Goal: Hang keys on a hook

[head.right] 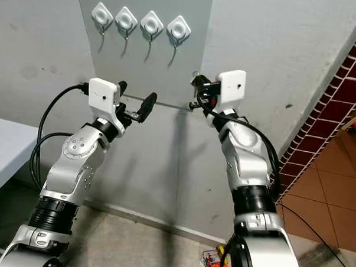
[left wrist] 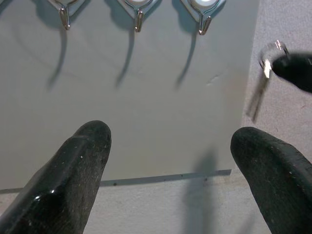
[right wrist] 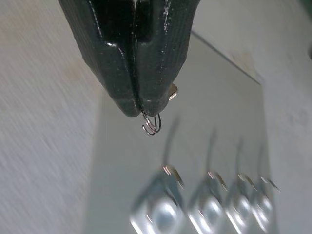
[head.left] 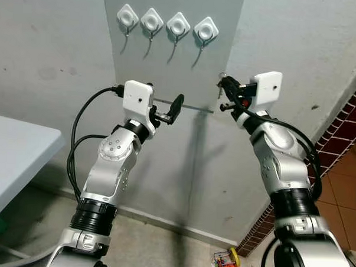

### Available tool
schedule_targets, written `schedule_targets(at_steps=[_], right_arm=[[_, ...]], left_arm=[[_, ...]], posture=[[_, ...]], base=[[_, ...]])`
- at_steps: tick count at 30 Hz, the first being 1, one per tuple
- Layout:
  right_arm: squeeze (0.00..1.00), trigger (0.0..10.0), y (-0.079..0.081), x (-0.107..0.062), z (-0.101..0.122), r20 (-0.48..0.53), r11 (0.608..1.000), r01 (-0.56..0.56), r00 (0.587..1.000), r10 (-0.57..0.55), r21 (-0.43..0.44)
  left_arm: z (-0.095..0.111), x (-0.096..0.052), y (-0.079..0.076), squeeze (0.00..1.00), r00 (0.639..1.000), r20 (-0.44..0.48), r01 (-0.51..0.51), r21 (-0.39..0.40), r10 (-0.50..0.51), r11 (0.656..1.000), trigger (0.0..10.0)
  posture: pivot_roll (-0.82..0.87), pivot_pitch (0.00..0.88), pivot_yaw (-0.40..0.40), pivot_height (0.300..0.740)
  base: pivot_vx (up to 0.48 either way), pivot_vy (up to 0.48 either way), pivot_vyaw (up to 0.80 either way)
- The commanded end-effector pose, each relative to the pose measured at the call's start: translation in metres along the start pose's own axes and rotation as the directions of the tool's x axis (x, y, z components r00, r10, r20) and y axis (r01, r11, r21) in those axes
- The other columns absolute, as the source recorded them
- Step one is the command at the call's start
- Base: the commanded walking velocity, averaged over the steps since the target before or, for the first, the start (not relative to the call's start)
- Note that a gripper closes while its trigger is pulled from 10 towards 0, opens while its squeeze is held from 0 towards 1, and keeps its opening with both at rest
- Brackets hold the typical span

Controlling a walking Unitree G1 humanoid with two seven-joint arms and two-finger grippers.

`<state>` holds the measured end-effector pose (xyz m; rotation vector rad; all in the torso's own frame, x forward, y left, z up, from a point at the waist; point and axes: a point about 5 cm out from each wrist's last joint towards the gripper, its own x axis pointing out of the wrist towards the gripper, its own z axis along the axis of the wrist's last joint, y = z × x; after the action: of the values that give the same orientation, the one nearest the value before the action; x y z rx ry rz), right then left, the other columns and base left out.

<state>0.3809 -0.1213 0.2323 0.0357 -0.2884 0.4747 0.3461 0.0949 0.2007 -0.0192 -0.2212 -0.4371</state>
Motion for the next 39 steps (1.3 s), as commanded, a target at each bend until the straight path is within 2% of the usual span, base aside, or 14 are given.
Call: schedule_targets(at_steps=[1, 14, 26, 39], right_arm=[[0.0, 10.0, 0.0, 0.005, 0.007, 0.032, 1.0, -0.01, 0.999, 0.01, 0.007], [0.0, 10.0, 0.006, 0.028, 0.013, 0.066, 0.996, -0.041, 0.997, 0.035, 0.084], [0.0, 10.0, 0.01, 0.036, 0.014, 0.075, 0.991, -0.06, 0.996, 0.051, 0.121], [0.0, 10.0, 0.011, 0.042, 0.02, 0.092, 0.99, -0.067, 0.994, 0.056, 0.122]], left_arm=[[0.01, 0.004, -0.002, 0.0, 1.0, 0.023, 0.015, 0.015, -0.015, 1.0, 10.0], [0.011, 0.004, -0.006, 0.0, 0.999, 0.029, 0.026, 0.019, -0.027, 0.999, 10.0], [0.011, 0.003, -0.006, 0.0, 0.999, 0.028, 0.02, 0.016, -0.02, 1.0, 10.0], [0.011, 0.003, -0.006, 0.0, 0.999, 0.029, 0.017, 0.013, -0.017, 1.0, 10.0]], posture=[[0.05, 0.0, -0.013, 0.74], [0.06, 0.0, -0.015, 0.74], [0.07, 0.0, -0.02, 0.74], [0.08, 0.0, -0.023, 0.74]], base=[[0.0, 0.0, 0.0], [0.0, 0.0, 0.0], [0.0, 0.0, 0.0], [0.0, 0.0, 0.0]])
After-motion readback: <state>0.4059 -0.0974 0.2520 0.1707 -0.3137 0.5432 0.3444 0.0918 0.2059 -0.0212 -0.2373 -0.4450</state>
